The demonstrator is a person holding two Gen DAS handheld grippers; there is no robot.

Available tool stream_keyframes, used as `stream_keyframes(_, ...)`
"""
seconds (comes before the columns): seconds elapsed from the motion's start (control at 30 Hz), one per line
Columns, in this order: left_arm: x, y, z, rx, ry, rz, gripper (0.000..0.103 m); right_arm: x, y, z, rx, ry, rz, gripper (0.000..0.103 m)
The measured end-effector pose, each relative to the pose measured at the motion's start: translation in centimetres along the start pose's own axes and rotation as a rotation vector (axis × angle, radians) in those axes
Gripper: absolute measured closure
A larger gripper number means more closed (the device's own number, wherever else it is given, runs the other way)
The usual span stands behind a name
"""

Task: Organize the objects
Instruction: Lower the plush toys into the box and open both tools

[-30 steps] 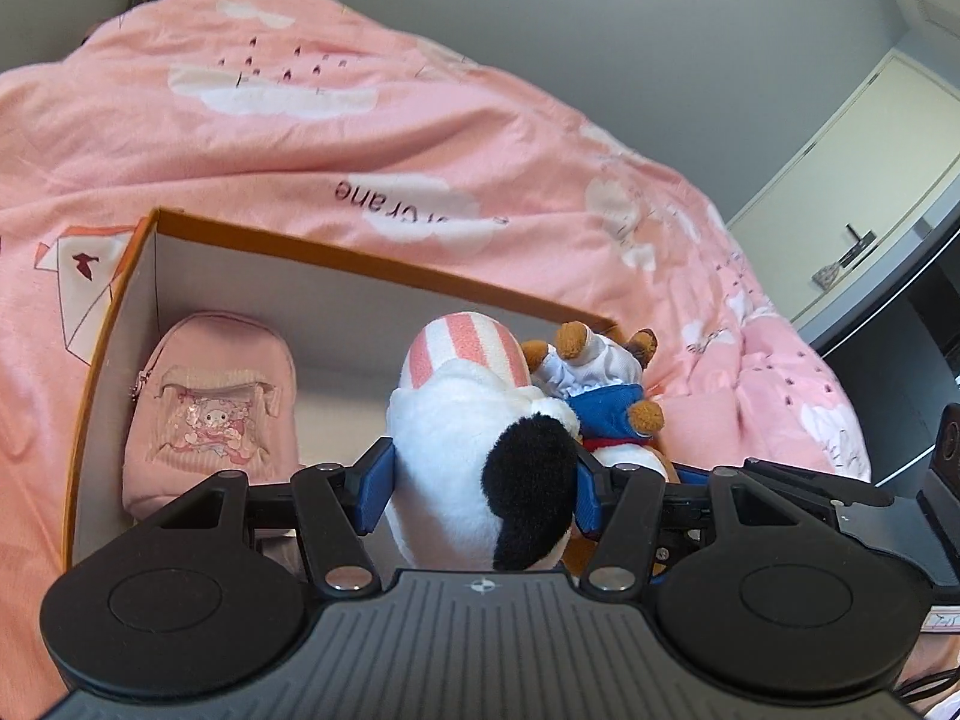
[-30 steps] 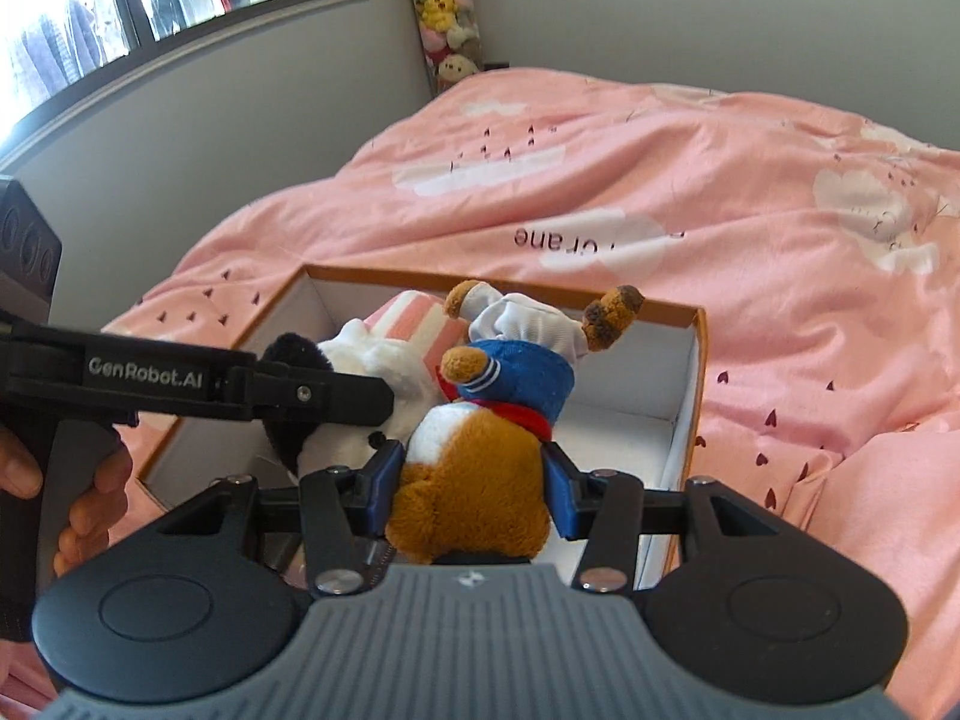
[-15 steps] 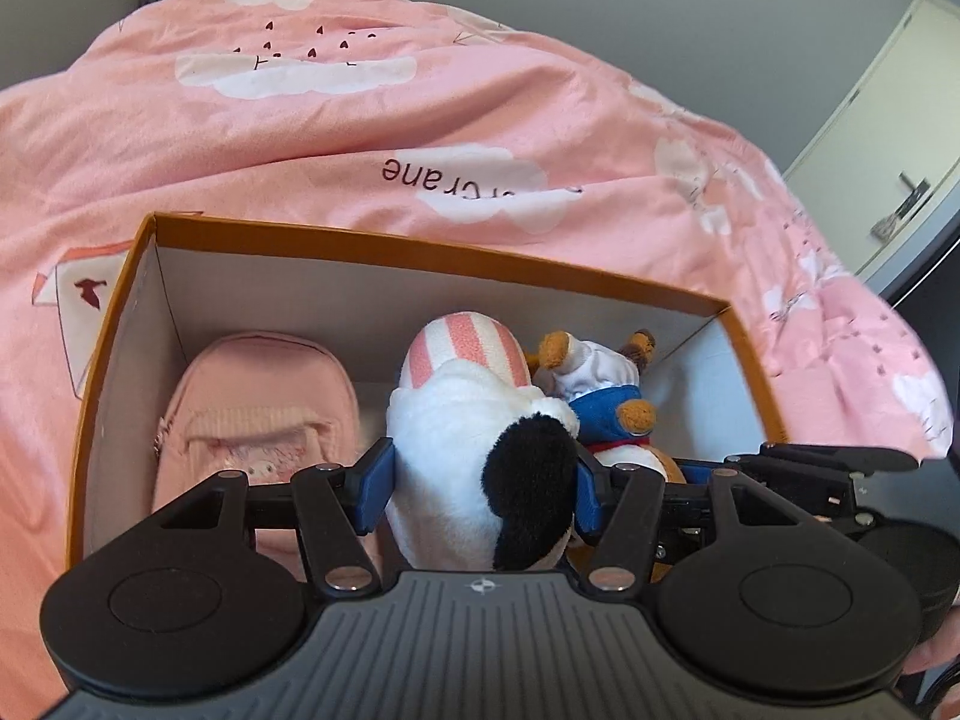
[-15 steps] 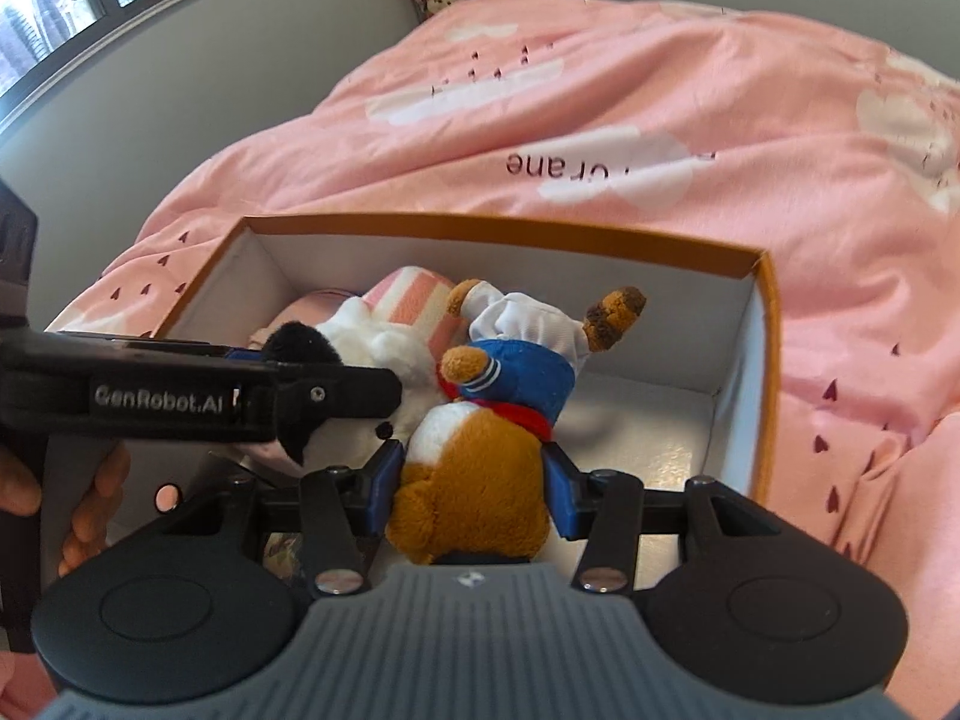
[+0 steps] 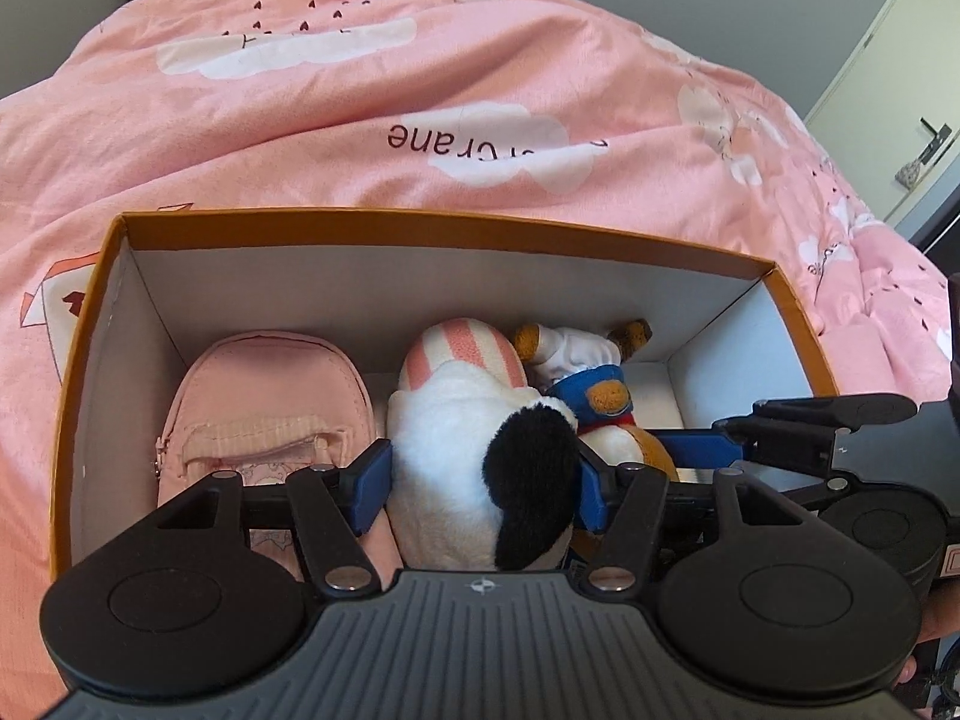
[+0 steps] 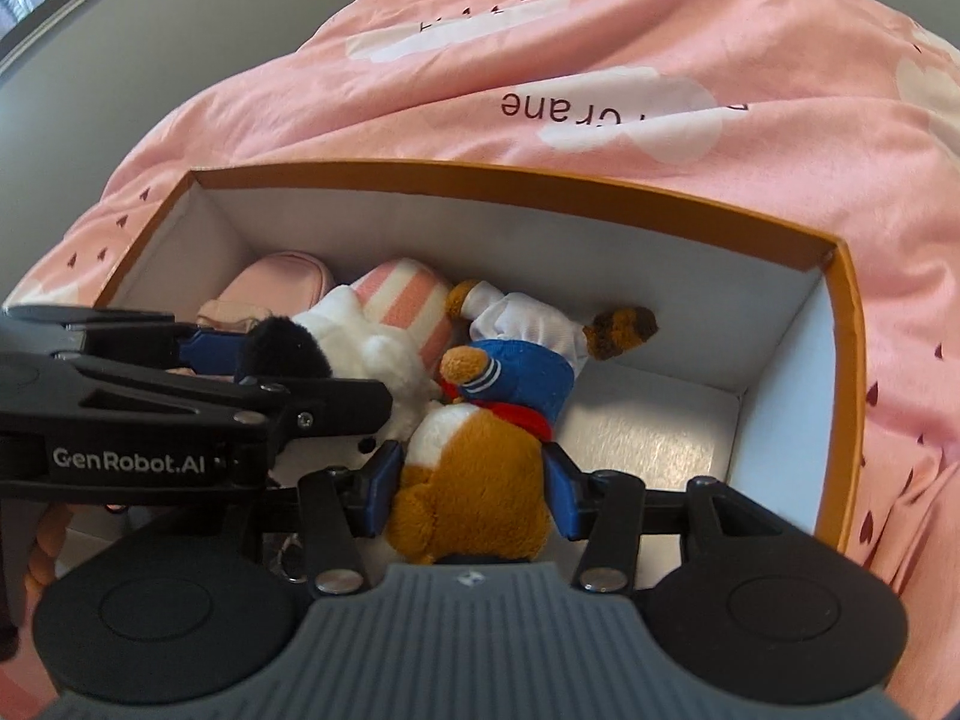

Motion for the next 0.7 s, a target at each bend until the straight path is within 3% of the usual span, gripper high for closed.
stream_keyframes(0.17,-0.1,0.0,-1.2,0.031,-0.030,-0.011,0.029,-0.1,0.2,-0.4,0.009,0.000,-0.040,0.045)
stream_keyframes(0.3,-0.3,-0.2,-3.2,0.055,-0.062,0.008,0.029,0.0,0.5,-1.2,0.020,-0.011,-0.097,0.029)
stream_keyframes(0.37,-0.1,-0.5,-3.8,0.061,-0.044,0.037,0.038,0.1,0.8,-1.8,0.013,-0.011,-0.122,0.029)
stream_keyframes(0.43,0.3,-0.8,-3.9,0.056,-0.034,0.061,0.045,0.3,0.7,-2.1,0.026,-0.004,-0.138,0.031)
stream_keyframes(0.5,0.7,-1.0,-3.6,0.054,-0.023,0.072,0.048,0.7,0.6,-2.2,0.027,0.004,-0.147,0.042)
stream_keyframes(0.57,1.1,-1.0,-2.9,0.046,-0.001,0.077,0.058,1.0,0.5,-2.2,0.023,0.013,-0.146,0.049)
stream_keyframes(0.7,1.5,-0.6,-2.3,-0.003,-0.014,0.082,0.059,1.3,0.7,-1.9,0.026,0.014,-0.171,0.051)
Point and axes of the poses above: each gripper's, at about its wrist camera, not at the fingertips, and z roughly the way its jaws point, y to its left, x to its underside, the point moved 8 cm from there along z, roughly the way its jaws point, and after that the axes turned 8 degrees about -z, right-handed, at the moved point
